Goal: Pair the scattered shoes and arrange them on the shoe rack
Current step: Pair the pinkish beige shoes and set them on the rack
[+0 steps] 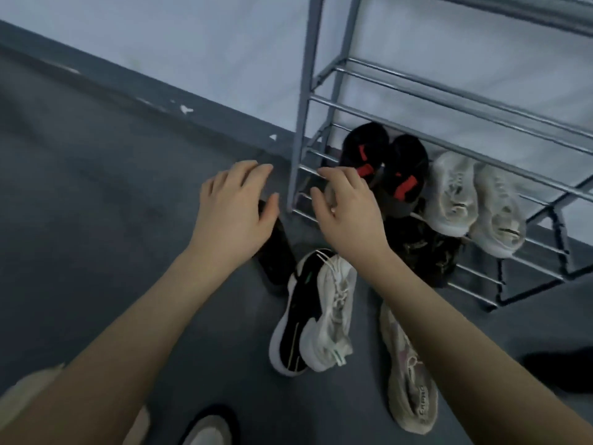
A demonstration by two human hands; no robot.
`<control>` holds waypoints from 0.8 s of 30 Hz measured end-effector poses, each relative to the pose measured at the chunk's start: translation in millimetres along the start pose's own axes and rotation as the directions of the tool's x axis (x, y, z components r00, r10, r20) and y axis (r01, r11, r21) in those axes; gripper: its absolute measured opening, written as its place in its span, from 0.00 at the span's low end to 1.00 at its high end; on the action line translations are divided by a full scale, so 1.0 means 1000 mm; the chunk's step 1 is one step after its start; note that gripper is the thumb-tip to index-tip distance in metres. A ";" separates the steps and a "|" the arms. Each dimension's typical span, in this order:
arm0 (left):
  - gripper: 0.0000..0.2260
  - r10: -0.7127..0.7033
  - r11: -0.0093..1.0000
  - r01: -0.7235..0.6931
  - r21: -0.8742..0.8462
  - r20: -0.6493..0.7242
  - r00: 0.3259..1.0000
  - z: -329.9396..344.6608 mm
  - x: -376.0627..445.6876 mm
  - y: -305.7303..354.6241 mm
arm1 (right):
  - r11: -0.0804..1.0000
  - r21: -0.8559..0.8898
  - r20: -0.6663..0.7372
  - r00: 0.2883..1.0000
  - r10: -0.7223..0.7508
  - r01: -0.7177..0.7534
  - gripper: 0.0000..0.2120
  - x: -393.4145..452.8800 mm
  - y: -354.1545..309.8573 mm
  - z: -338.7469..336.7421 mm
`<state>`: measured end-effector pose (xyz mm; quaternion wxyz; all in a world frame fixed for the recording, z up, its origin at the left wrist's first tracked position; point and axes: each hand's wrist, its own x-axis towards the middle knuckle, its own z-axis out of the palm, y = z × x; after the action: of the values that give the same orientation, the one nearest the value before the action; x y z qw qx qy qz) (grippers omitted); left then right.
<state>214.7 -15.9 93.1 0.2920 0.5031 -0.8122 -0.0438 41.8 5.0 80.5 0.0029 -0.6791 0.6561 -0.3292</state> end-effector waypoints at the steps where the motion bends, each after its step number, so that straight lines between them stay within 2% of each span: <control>1: 0.21 -0.029 0.999 0.029 0.039 -0.009 1.000 -0.009 -0.009 -0.017 | 0.999 0.024 0.046 0.998 -0.040 0.039 0.20 0.002 -0.015 0.014; 6: 0.20 -0.241 0.961 0.238 0.139 0.004 0.971 -0.024 -0.061 -0.106 | 0.978 0.077 0.258 0.944 -0.208 0.195 0.19 0.002 -0.073 0.087; 10: 0.18 -0.444 0.887 0.430 0.168 0.056 0.894 -0.012 -0.113 -0.160 | 0.960 0.138 0.402 0.872 -0.279 0.244 0.22 -0.024 -0.103 0.154; 14: 0.18 -0.570 0.814 0.539 0.216 0.123 0.812 0.004 -0.168 -0.199 | 0.951 0.206 0.535 0.787 -0.306 0.229 0.25 -0.070 -0.129 0.214; 19: 0.22 -0.740 0.670 0.658 0.343 0.233 0.631 0.010 -0.240 -0.237 | 0.920 0.255 0.691 0.610 -0.388 0.297 0.31 -0.129 -0.155 0.261; 22: 0.25 -0.824 0.566 0.688 0.454 0.331 0.460 0.009 -0.280 -0.253 | 0.903 0.278 0.748 0.515 -0.418 0.328 0.34 -0.160 -0.167 0.274; 24: 0.28 -0.885 0.461 0.754 0.467 0.308 0.350 0.011 -0.296 -0.253 | 0.895 0.300 0.770 0.471 -0.431 0.330 0.37 -0.179 -0.173 0.278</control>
<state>504.8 107.0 -135.1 -0.0626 0.8425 -0.4891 -0.2171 335.2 70.4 -140.8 0.2707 -0.8795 0.3913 -0.0033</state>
